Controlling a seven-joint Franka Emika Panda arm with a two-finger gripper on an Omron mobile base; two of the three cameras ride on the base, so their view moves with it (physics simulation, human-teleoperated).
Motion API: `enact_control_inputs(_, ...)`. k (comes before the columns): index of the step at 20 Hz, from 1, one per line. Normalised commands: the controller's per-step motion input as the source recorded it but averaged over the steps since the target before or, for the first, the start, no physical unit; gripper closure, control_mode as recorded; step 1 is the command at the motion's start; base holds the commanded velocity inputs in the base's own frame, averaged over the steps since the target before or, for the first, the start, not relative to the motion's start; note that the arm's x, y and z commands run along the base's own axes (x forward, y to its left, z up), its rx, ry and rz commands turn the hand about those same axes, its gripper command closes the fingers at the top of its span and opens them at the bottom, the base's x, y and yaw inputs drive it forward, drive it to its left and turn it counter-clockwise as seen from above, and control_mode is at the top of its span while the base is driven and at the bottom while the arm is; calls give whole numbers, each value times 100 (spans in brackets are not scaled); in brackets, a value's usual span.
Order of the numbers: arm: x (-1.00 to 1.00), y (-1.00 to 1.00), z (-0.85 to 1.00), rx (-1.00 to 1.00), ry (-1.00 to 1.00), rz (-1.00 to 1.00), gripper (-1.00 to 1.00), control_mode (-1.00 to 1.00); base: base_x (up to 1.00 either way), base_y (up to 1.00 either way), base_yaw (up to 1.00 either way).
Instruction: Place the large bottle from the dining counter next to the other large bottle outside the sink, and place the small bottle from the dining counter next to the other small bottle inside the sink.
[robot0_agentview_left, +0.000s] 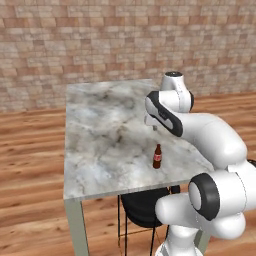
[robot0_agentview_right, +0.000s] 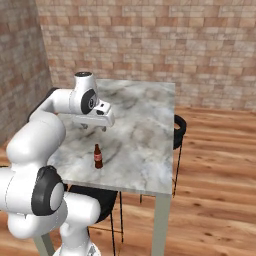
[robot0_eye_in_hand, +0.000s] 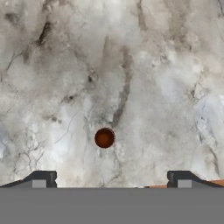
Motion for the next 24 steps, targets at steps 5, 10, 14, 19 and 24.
enact_control_inputs(5,0,7,0,1,0,0,-100,-100,0,0,0)
enact_control_inputs(10,0,12,-4,0,0,0,-100,-100,0,0,0)
enact_control_inputs(14,0,3,-4,0,0,0,-100,-100,0,0,0)
enact_control_inputs(19,0,0,-22,0,0,0,-100,-100,0,0,0)
enact_control_inputs(24,0,0,-26,0,0,0,-100,-100,0,0,0)
